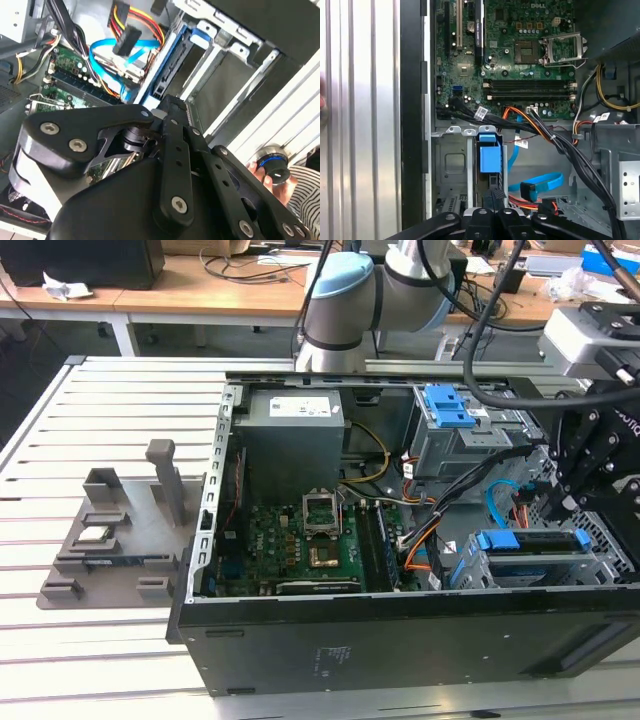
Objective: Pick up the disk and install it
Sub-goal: 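Insert the first disk wire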
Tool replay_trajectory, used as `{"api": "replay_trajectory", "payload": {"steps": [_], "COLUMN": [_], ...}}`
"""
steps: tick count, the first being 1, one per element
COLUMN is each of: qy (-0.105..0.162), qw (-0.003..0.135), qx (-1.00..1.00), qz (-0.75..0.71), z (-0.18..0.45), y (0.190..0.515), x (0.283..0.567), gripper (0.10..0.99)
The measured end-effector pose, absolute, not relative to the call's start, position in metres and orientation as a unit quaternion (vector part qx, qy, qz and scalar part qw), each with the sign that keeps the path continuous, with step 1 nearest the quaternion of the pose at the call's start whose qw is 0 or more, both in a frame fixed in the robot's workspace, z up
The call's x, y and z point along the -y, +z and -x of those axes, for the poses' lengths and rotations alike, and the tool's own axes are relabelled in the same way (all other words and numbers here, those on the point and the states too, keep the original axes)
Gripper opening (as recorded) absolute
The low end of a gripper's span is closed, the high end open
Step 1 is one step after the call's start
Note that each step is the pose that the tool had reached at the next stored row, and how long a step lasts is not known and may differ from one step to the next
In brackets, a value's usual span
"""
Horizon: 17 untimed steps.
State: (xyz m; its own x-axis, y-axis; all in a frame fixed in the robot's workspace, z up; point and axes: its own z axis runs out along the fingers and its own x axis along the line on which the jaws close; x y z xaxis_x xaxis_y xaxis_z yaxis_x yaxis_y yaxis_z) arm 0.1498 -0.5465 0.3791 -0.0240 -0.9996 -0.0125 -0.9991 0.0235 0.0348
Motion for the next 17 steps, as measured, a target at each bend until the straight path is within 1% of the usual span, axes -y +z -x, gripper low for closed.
{"api": "replay_trajectory", "payload": {"steps": [3,5,8,17], "qy": [-0.011,-0.011,-0.01,-0.008], "qw": [0.013,0.014,0.014,0.016], "qx": [0.715,0.715,0.715,0.715], "qz": [-0.698,-0.698,-0.698,-0.698], "z": [-0.16,-0.164,-0.166,-0.175], "y": [0.378,0.376,0.37,0.367], "x": [0.53,0.521,0.515,0.496], "gripper": [0.106,0.106,0.106,0.106]}}
